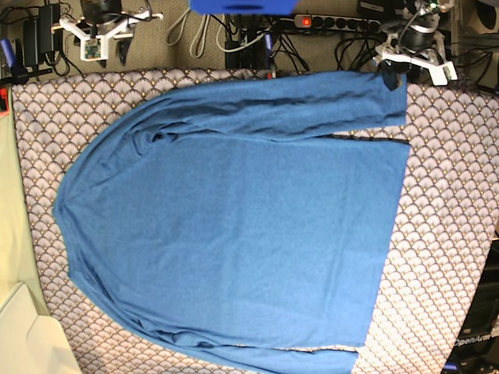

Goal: Fold the T-shirt properly
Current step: 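Lower both grippers and grasp the hem corners of the blue shirt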

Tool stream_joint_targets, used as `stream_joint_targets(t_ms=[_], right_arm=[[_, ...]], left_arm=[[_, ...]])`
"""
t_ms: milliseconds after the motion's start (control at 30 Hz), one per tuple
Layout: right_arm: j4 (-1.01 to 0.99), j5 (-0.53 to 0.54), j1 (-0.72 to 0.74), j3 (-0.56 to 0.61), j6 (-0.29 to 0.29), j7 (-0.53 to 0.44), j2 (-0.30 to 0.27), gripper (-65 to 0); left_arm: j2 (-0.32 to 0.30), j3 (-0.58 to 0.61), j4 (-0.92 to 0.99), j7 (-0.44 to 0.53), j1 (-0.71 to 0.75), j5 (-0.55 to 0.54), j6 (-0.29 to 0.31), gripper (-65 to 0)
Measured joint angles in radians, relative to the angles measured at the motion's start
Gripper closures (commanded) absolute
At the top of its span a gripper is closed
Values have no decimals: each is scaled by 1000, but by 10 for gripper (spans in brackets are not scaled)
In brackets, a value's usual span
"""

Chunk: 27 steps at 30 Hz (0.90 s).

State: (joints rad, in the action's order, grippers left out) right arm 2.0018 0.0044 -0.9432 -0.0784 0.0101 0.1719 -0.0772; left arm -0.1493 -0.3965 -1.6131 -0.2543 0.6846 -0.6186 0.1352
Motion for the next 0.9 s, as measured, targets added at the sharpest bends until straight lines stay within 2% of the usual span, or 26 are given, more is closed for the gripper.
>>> stream_joint_targets(t_ms=[100, 200, 300, 467, 700, 800, 900], right_arm=[[0, 0, 1, 0, 0, 0, 0, -212], [0, 0, 0, 0, 0, 0, 0, -212], [0, 0, 3, 0, 0, 0, 0, -212], [0, 0, 6, 0, 0, 0, -2, -213], [0, 0, 39, 5, 3, 0, -35, -215], [0, 0, 64, 3, 63, 0, -79, -215], [0, 0, 92, 1, 99, 36, -80, -215]], left_arm=[[0, 0, 2, 0, 0, 0, -1, -176], [0, -2, 2, 12, 2, 2, -4, -1], [0, -3, 1, 19, -5, 0, -3, -17], [0, -1, -10, 3, -10, 0, 0, -4], [-1, -1, -51, -1, 4, 4, 0, -4], [-11, -1, -81, 0, 4, 8, -2, -4], [-13, -1, -117, -19, 4, 7, 0, -4]])
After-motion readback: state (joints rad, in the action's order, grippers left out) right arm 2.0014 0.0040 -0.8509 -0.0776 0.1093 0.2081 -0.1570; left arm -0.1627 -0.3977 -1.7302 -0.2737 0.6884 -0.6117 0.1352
